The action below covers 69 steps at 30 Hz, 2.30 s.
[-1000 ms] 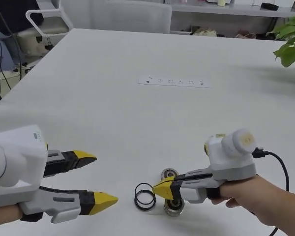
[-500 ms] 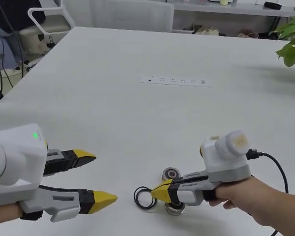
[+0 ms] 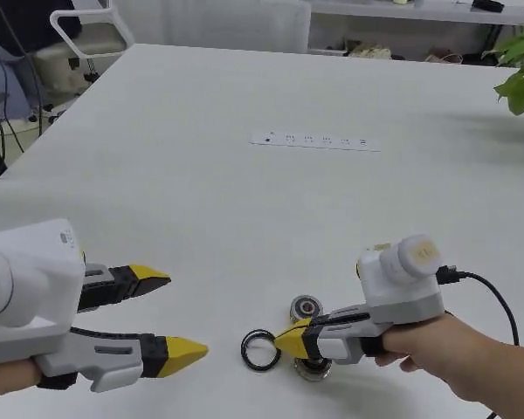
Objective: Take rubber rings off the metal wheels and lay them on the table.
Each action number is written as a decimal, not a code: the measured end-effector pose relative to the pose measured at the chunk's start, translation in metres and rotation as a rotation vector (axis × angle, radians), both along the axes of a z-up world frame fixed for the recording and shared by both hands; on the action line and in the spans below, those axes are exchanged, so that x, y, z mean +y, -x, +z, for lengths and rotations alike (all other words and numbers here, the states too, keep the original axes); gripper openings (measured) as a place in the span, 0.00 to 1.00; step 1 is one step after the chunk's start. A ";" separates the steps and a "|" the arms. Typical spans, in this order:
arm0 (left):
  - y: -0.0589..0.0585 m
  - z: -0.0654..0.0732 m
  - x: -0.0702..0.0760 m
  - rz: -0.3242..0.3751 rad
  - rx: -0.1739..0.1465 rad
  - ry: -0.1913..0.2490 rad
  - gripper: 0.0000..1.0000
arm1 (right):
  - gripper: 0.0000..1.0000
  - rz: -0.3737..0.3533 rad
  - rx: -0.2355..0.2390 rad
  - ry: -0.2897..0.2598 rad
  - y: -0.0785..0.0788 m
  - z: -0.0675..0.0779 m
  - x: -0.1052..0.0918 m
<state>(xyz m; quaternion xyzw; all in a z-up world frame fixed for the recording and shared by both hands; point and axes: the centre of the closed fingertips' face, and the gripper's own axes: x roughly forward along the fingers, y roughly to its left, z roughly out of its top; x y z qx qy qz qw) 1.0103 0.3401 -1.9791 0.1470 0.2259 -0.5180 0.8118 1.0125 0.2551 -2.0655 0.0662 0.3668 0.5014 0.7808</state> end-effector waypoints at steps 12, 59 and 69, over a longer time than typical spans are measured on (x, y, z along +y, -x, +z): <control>0.001 -0.001 0.000 -0.001 0.005 -0.005 0.52 | 0.00 -0.009 -0.014 0.013 -0.004 -0.001 -0.001; 0.005 0.013 -0.010 -0.026 -0.024 0.000 0.52 | 0.34 -0.022 -0.277 0.115 0.010 0.050 -0.046; 0.008 0.014 -0.011 -0.034 -0.033 -0.007 0.52 | 0.41 -0.069 -0.321 0.172 0.022 0.057 -0.077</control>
